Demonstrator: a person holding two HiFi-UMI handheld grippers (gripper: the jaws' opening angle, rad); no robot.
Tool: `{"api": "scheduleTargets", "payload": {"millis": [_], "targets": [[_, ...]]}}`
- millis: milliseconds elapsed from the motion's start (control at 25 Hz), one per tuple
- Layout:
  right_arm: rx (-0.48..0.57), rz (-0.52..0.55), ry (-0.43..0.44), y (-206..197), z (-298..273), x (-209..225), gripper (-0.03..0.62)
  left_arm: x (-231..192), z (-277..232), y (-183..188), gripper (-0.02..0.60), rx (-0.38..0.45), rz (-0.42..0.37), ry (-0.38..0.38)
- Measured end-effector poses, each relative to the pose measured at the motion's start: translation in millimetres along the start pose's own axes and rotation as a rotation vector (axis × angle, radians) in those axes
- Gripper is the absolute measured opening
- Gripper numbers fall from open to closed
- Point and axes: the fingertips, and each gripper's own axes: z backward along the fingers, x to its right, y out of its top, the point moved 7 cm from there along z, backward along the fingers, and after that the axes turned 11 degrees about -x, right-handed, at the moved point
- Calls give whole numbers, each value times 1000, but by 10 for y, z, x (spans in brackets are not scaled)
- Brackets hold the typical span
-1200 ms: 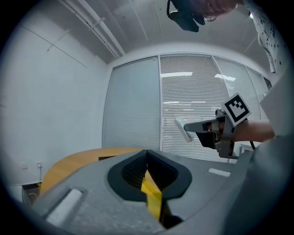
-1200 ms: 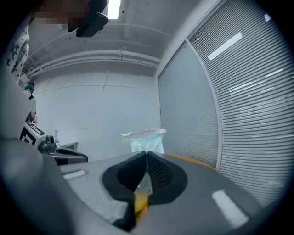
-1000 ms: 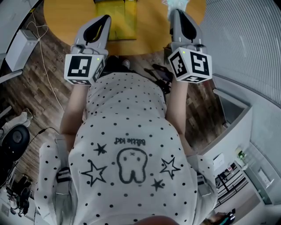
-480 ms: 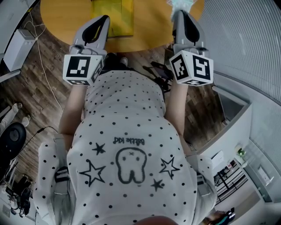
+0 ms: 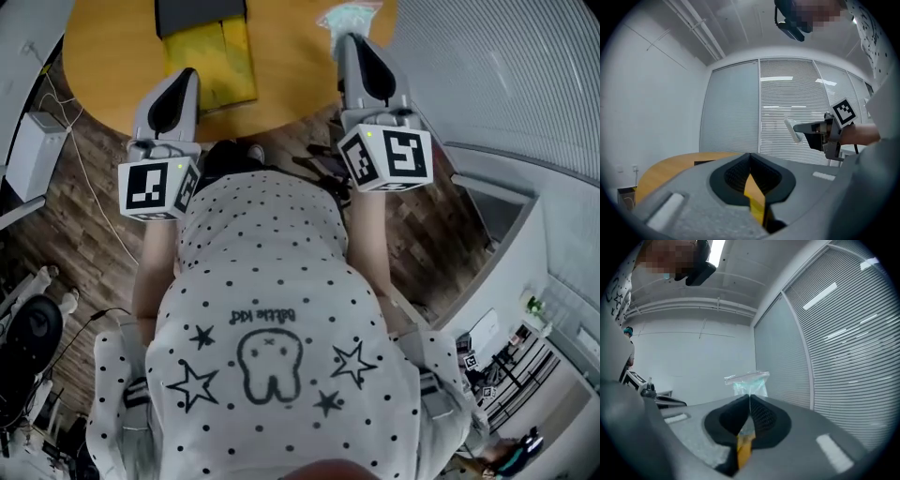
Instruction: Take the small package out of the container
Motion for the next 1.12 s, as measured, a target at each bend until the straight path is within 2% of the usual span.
{"api": "scheduleTargets", "payload": {"millis": [640,1120], "targets": [[54,-35,-34,11,288,225,3,161,25,244,11,43,-54,-29],[67,-58,-1,-83,378,232,3,178,3,300,11,45,-41,-35]]}}
